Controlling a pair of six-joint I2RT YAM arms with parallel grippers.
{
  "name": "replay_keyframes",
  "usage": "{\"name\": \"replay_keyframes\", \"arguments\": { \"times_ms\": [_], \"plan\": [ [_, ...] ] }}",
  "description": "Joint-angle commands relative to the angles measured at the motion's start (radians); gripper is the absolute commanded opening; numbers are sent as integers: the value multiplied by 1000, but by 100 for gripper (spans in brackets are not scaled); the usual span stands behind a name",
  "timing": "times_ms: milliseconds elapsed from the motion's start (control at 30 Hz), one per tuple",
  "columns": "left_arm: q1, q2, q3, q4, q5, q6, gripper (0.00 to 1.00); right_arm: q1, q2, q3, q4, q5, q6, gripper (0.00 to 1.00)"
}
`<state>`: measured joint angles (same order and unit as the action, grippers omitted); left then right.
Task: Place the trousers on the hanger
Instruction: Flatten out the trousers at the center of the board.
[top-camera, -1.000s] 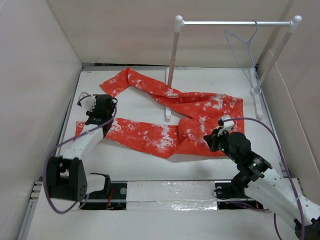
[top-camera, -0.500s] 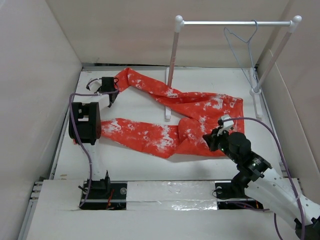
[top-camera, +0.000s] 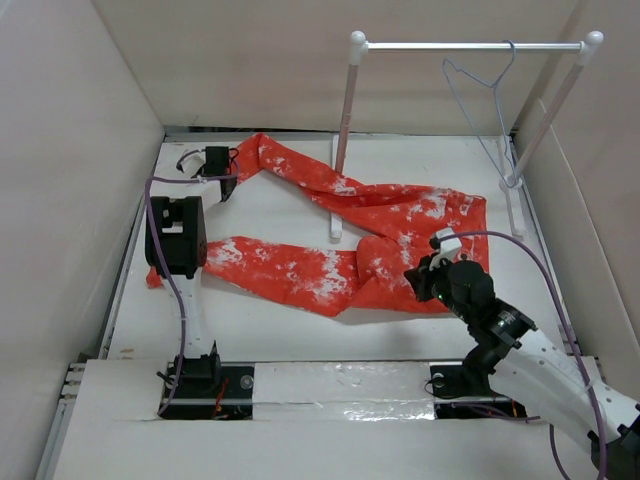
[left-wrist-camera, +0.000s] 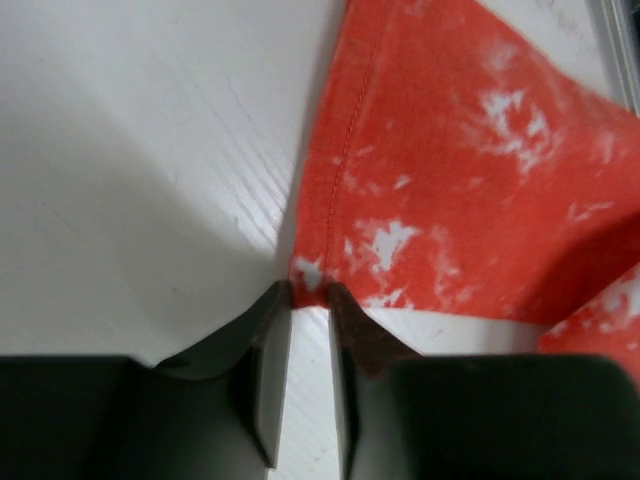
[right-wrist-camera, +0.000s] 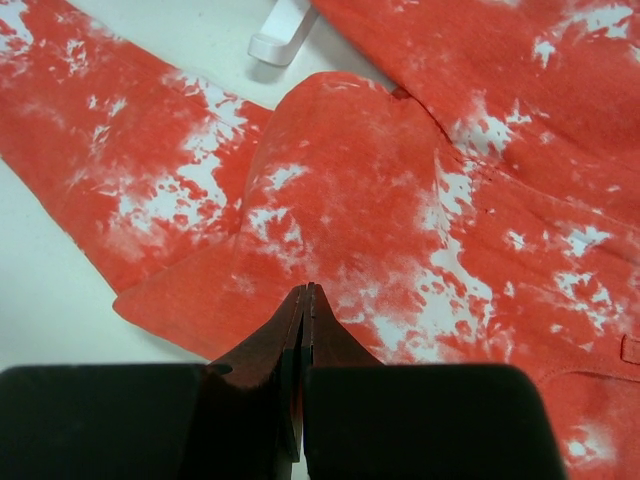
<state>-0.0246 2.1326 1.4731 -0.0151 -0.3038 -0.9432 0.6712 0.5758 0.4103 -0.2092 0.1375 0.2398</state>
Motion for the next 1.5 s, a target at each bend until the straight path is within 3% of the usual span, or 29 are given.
{"name": "replay_keyframes", "arguments": {
  "times_ms": [0, 33, 100, 367, 633, 1067, 1167, 1233, 1267, 1300, 1333, 1467],
  "plan": [
    [15, 21, 35, -49, 12, 27, 14, 10, -7, 32, 44, 37, -2, 0],
    [15, 20, 36, -49, 8, 30, 14, 10, -8, 32, 41, 42, 0, 0],
    [26, 9, 41, -49, 2, 46, 0, 10, -10, 32, 30, 56, 3, 0],
    [106, -114, 93, -111, -67, 145, 0, 10, -22, 31, 18, 88, 12, 1],
    [235, -310, 188, -180, -83, 254, 0, 10, -33, 42, -6, 189, 43, 11],
    [244, -502, 256, -207, -26, 297, 0, 10, -99, 110, -62, 249, 7, 31],
    [272, -490, 282, -241, 73, 258, 0, 10, -102, 93, -58, 249, 12, 34],
    [272, -490, 282, -240, 107, 241, 0, 10, -88, 90, -59, 258, 18, 30],
    [272, -493, 274, -232, 106, 233, 0, 10, -83, 88, -59, 263, 18, 23],
    [272, -491, 267, -230, 94, 231, 0, 10, -77, 88, -55, 272, 24, 6],
    [282, -482, 270, -238, 57, 231, 0, 10, -64, 88, -47, 277, 27, 0],
    [298, -441, 312, -289, 43, 245, 0, -11, 42, 62, 89, 239, 6, 0]
  ]
}}
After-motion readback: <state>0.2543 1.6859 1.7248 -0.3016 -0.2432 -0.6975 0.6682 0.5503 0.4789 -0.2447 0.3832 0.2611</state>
